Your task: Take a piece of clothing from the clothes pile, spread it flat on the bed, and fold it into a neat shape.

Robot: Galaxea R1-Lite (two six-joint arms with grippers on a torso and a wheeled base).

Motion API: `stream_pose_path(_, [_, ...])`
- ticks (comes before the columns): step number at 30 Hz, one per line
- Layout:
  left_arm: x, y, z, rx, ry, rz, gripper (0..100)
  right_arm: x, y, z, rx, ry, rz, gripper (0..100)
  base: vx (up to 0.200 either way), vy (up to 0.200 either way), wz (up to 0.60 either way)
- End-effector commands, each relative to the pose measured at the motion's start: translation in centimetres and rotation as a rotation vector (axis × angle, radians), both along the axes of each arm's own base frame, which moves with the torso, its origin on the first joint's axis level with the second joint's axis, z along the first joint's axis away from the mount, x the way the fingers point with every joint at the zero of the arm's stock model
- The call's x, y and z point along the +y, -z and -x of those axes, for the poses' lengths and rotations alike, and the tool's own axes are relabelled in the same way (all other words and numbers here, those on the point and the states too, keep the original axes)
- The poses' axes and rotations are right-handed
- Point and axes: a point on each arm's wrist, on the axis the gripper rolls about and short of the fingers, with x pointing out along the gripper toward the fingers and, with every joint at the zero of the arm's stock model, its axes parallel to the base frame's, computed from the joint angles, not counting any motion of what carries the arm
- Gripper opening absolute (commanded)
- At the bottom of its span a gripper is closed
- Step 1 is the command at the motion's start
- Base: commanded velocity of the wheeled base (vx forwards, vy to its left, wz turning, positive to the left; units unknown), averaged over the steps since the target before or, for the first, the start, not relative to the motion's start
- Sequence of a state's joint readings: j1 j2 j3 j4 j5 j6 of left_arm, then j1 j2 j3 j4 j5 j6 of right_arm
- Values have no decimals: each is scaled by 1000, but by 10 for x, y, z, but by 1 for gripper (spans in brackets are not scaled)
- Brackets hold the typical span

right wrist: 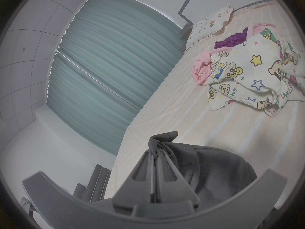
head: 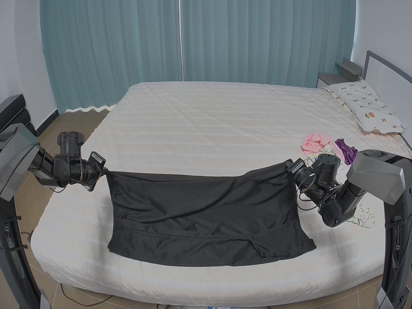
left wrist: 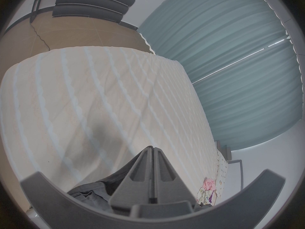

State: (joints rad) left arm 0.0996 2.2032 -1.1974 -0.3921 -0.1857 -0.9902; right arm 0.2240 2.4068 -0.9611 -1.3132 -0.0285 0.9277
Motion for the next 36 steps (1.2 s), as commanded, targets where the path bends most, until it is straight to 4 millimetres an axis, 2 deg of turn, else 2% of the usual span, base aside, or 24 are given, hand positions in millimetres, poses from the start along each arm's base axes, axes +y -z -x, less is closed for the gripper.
stream_pose_path(1, [6, -4, 7, 1, -14, 0, 0, 3, 3, -1, -2, -38, 22, 0, 0, 0, 0])
stream_pose_path(8, [9, -1, 12, 16, -17, 1, 0, 6, -5, -7, -46, -44, 45, 0, 0, 0, 0])
stream_pose_path(12, [8, 1, 8, 14, -9, 0, 0, 1, -12, -7, -61, -27, 44, 0, 0, 0, 0])
stream_pose_path(16, [6, 5, 5, 18, -2, 2, 0, -2, -12, -5, -50, -21, 48, 0, 0, 0, 0])
stream_pose_path(22, [7, 15, -1, 37, 2, 4, 0, -7, -4, 1, -14, -15, 57, 0, 0, 0, 0])
stream_pose_path(30, [6, 21, 2, 61, 19, -8, 0, -11, 5, 15, 50, -29, 79, 0, 0, 0, 0])
stream_pose_path(34, [5, 27, 10, 104, 41, -30, 0, -12, 14, 24, 90, -41, 123, 0, 0, 0, 0])
stream_pose_path(36, [4, 38, 20, 157, 77, -65, 0, -14, 23, 35, 133, -64, 173, 0, 0, 0, 0])
